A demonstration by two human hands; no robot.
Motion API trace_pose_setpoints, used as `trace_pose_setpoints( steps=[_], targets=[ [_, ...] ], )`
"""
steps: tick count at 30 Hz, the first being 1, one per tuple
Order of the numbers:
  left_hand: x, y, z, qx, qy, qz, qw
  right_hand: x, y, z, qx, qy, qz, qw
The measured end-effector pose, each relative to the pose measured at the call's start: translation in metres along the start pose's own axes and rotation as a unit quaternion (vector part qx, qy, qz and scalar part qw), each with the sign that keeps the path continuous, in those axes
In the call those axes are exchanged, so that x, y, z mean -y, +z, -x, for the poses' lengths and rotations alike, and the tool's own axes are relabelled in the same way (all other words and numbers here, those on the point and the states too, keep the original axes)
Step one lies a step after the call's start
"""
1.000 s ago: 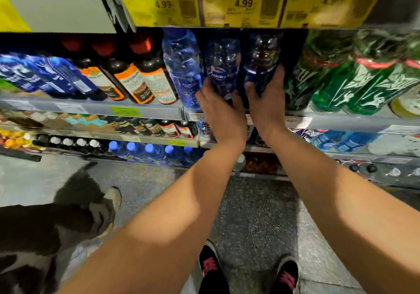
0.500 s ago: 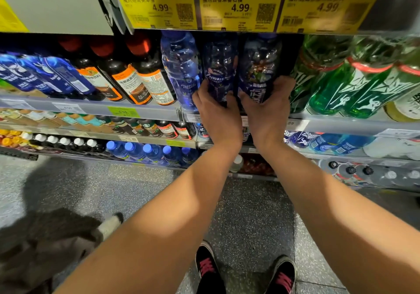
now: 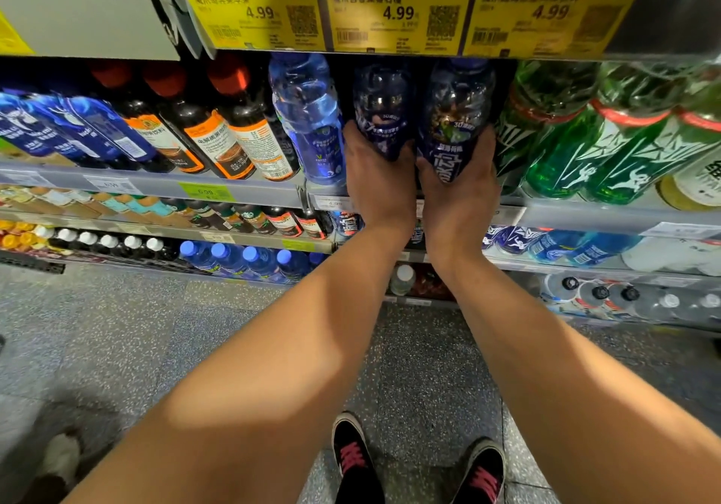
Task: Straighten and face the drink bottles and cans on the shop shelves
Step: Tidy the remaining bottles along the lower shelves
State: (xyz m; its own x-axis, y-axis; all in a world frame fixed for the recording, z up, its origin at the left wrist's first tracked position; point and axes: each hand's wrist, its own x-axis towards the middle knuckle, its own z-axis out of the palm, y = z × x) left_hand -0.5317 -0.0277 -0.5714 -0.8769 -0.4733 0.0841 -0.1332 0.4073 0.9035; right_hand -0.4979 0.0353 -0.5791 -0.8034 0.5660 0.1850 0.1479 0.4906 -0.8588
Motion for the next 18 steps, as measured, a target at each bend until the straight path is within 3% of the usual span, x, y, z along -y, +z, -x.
trace_pose_setpoints(
  steps=[7,14,18],
  targets=[
    [0.005,-0.003,-0.008,-0.005,0.022,0.01,1.0,-0.008,-0.004,-0.001,-0.001,-0.031,0.026,0.999],
    [0.013,-0.016,-0.012,0.032,0.024,0.009,0.999,-0.004,-0.01,0.0,-0.001,-0.095,0.137,0.986],
    [0.017,-0.024,-0.007,0.049,0.033,0.001,0.998,-0.002,-0.012,0.003,-0.018,-0.104,0.122,0.987]
  ],
)
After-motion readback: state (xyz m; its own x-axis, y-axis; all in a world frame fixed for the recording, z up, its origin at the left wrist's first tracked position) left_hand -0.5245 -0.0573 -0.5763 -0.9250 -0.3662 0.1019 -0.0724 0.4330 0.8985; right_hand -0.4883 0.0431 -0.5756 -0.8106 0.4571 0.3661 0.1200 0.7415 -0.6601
